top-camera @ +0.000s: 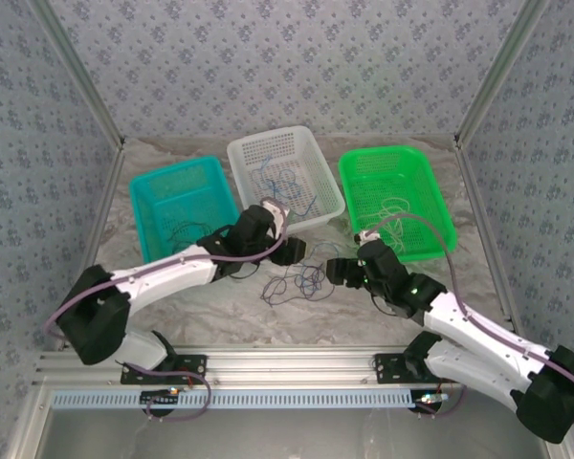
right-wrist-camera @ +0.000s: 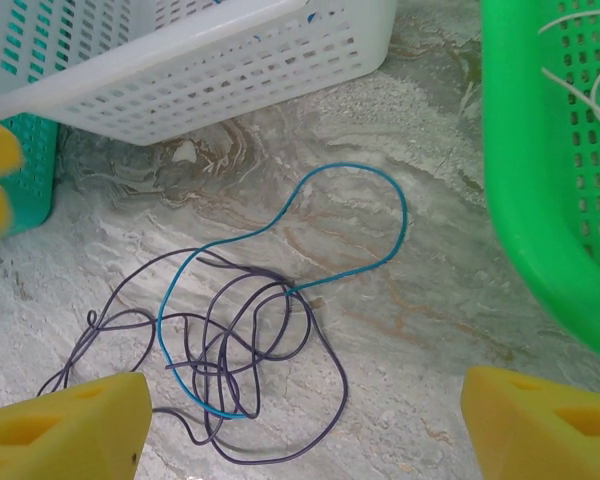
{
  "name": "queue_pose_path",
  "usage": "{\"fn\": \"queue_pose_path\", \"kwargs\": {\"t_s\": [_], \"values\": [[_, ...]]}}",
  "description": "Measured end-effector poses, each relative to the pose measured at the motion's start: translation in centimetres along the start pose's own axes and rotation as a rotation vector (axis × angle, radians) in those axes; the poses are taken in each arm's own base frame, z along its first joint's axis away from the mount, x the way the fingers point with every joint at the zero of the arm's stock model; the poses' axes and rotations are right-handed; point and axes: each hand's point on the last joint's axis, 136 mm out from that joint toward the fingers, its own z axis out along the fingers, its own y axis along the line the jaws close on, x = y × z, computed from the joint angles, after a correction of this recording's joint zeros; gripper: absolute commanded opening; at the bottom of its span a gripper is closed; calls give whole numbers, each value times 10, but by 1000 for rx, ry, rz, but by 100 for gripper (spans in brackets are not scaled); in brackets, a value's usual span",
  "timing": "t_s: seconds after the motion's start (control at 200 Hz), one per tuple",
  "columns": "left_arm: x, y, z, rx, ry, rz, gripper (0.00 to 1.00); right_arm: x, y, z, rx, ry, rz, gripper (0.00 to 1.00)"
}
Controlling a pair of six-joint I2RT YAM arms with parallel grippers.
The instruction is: Untangle the cables
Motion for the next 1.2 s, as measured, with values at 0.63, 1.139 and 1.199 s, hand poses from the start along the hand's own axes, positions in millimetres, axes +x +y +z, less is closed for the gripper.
{"fn": "queue_pose_path", "kwargs": {"t_s": [0.63,1.139,1.199], "values": [[67,6,62,-10,217,-71,36,-4,-16,-14,28,-46,44,85],[44,-3,47,6,144,-63,0,-2,-21,-15,35,-53,54,85],[33,-8,39,16,109,-55,0,-3,-21,-16,32,-57,54,85]]}}
